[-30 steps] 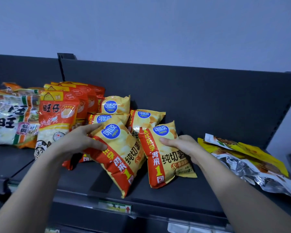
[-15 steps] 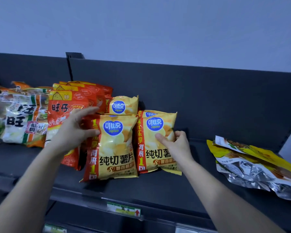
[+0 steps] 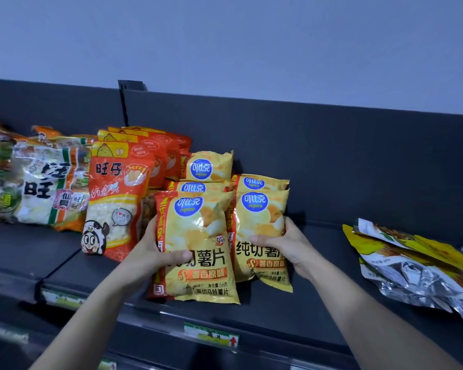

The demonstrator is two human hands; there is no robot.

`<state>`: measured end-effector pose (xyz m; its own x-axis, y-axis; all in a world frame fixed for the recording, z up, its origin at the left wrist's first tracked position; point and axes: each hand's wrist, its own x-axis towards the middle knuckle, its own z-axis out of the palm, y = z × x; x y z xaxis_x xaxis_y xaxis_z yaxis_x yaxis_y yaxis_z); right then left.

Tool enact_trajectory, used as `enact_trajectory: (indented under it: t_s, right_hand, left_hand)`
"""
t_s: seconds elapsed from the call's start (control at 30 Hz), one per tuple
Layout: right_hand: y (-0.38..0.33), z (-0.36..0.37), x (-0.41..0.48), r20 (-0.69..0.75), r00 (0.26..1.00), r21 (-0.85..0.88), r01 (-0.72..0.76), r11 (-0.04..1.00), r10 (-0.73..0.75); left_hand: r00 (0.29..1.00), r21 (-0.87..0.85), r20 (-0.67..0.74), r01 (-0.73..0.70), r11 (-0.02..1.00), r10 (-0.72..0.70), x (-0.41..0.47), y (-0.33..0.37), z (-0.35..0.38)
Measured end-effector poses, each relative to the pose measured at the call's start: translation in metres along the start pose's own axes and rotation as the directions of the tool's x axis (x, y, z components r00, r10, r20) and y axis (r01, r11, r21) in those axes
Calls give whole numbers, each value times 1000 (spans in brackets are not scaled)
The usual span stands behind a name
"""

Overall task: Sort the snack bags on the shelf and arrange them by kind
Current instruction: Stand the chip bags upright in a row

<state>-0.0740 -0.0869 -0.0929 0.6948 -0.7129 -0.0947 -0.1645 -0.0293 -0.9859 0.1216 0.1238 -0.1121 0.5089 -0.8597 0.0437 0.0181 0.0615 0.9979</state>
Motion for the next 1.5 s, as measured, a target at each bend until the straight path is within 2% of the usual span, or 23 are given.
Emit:
enact_trajectory:
  t_s: [0.1, 0.2, 0.4, 0.53, 0.73, 0.8, 1.0, 1.13, 1.23, 1.4, 1.5]
  right_hand:
    - [3, -3, -1, -80, 993, -8, 82, 997, -82]
    - [4, -5, -2, -140, 975, -48, 167, 985, -173]
    - [7, -9, -1, -174, 966, -68, 182, 981, -191]
    - [-4, -9, 2, -237, 930, -159, 246, 956, -279]
    - [2, -9, 6, -180, 979, -139, 71, 988, -96]
    - [5, -9, 4, -175, 981, -140, 54, 989, -79]
    - [5, -10, 5, -120, 991, -138, 34, 990, -51]
    - [5, -9, 5, -174, 984, -118, 27, 993, -47]
    - [5, -6, 5, -223, 973, -69, 43, 997, -57]
    - [15, -4, 2, -137, 990, -126, 2, 992, -20]
    - [18, -3, 0, -125, 992, -130, -1, 991, -15]
  left_hand:
    - [994, 23, -88, -71, 997, 72, 7, -4, 3]
    - [984, 37, -117, -129, 991, 132, 13, -8, 8]
    - [991, 26, -101, -82, 996, 85, 21, -11, 4]
    - [986, 25, -129, -106, 994, 108, 23, -10, 3]
    - [998, 50, -3, -67, 997, 67, 21, -6, -1]
    - [998, 58, 17, -60, 996, 59, 21, -6, 1]
    - [992, 91, -18, -122, 988, 124, 25, -6, 8]
    - [988, 145, -39, -139, 980, 146, 27, -3, 9]
    - [989, 185, -81, -105, 977, 122, 25, 0, 1]
    - [997, 181, -68, -16, 983, 29, 23, 2, -10]
    - [992, 184, -112, -32, 982, 53, 19, 3, -9]
